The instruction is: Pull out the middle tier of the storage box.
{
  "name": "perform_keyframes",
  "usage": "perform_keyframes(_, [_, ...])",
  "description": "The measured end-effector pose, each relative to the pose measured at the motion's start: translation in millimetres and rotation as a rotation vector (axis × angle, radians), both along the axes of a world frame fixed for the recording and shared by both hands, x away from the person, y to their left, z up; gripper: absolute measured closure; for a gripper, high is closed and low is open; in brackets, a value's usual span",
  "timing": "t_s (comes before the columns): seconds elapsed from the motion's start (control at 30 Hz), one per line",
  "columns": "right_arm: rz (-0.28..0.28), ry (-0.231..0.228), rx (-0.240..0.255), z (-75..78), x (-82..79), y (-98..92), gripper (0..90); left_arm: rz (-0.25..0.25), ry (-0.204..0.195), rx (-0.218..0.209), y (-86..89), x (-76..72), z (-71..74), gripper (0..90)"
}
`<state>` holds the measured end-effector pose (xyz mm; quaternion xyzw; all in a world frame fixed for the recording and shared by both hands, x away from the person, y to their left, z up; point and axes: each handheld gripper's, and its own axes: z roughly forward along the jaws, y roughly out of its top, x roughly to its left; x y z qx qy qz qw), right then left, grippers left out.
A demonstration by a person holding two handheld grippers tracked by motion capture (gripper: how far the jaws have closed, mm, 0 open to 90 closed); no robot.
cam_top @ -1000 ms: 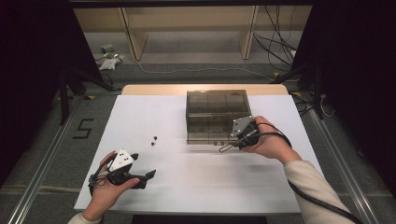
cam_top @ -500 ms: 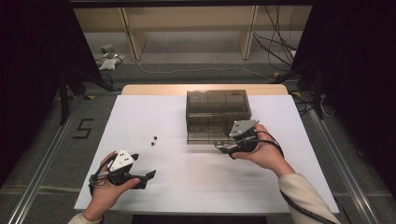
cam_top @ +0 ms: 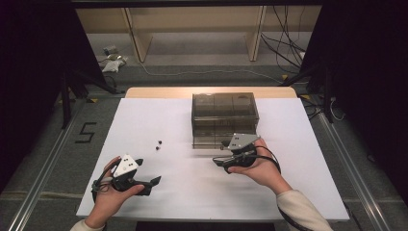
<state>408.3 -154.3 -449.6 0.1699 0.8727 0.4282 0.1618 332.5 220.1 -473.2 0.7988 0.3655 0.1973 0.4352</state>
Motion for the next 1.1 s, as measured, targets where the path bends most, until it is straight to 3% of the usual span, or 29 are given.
perform_keyframes(0.27, [0.016, 0.003, 0.031, -7.9, -10.6, 14.7, 29.1, -0.017, 0.004, 0.0, -2.0, -0.7, 0.6, 8.0])
perform_keyframes(1.1, [-0.005, 0.022, 0.087, -4.8, -13.2, 8.7, 30.3, -0.021, 0.004, 0.014, -3.7, -0.3, 1.0, 8.1])
